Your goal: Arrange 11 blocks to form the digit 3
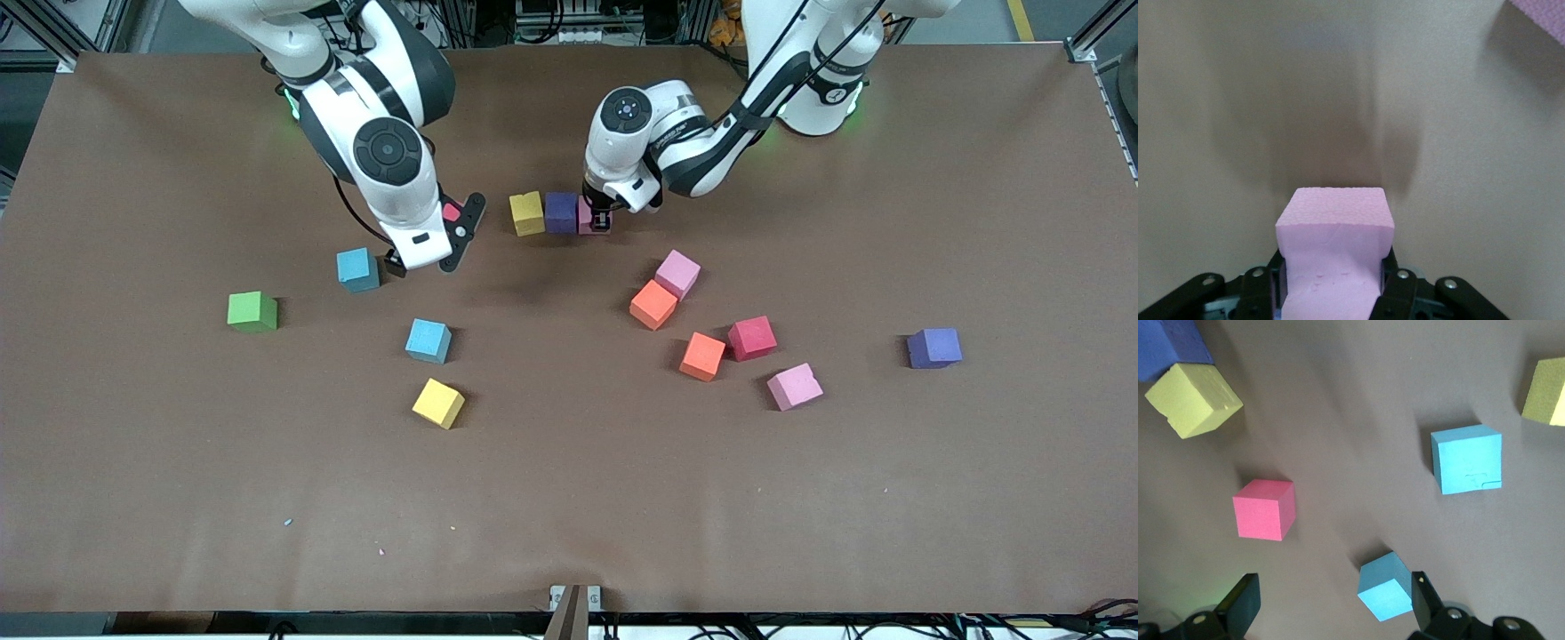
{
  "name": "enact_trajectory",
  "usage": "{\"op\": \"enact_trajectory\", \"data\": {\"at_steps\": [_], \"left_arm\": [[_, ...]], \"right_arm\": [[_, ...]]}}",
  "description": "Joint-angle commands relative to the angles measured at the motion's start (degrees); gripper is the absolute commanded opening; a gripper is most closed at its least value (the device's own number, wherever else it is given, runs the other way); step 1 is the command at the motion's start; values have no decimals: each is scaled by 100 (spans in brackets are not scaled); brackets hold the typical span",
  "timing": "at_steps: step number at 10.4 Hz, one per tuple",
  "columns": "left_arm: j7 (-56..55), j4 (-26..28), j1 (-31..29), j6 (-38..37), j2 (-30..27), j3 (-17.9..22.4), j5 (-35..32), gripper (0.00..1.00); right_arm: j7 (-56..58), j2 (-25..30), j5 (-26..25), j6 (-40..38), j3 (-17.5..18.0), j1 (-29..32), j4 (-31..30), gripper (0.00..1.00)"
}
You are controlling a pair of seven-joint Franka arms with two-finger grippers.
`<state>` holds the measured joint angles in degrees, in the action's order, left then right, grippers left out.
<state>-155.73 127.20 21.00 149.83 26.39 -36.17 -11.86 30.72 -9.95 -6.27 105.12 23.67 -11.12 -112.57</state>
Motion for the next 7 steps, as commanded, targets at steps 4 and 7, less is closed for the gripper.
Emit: {"op": "enact_trajectory", "data": {"at_steps": [4,7], "left_arm": [[-450,-99,44,38,95,-4,-220,0],[-555,-152,114,38,173,-4,-220,0]], "right_arm": [[30,-16,30,-89,-249,-83,-27,100],[-31,526,635,813,-223,-136,-1192,100]]}}
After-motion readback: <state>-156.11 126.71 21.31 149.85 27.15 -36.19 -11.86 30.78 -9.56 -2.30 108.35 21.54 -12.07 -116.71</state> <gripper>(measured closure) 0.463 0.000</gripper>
